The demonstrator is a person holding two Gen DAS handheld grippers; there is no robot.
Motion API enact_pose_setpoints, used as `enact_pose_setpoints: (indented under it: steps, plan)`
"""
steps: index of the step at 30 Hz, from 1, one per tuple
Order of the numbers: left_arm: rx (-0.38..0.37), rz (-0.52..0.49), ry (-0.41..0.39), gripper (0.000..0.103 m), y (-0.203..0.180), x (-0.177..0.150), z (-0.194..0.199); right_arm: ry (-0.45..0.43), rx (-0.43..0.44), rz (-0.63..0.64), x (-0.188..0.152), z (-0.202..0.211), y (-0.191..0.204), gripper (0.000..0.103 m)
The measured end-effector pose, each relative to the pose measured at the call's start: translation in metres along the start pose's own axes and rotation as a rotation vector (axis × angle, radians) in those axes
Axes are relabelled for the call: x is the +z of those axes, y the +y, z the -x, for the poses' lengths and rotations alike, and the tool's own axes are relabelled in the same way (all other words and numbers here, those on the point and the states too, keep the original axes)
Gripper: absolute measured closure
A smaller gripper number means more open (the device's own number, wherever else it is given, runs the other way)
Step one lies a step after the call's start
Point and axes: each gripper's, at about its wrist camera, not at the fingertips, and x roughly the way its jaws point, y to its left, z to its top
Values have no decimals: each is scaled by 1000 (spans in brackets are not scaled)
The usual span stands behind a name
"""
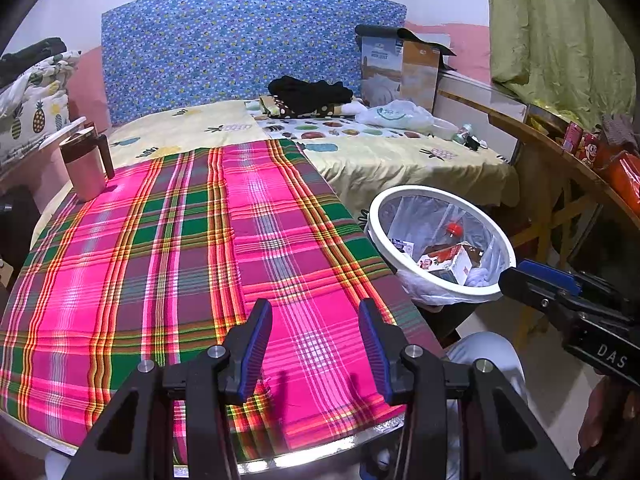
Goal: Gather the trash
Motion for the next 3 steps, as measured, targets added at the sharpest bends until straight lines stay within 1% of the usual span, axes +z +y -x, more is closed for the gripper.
enact_pose_setpoints:
  steps: [3]
  plan:
    - [1,5,2,58,1,0,0,0,0,0,0,0,0,65]
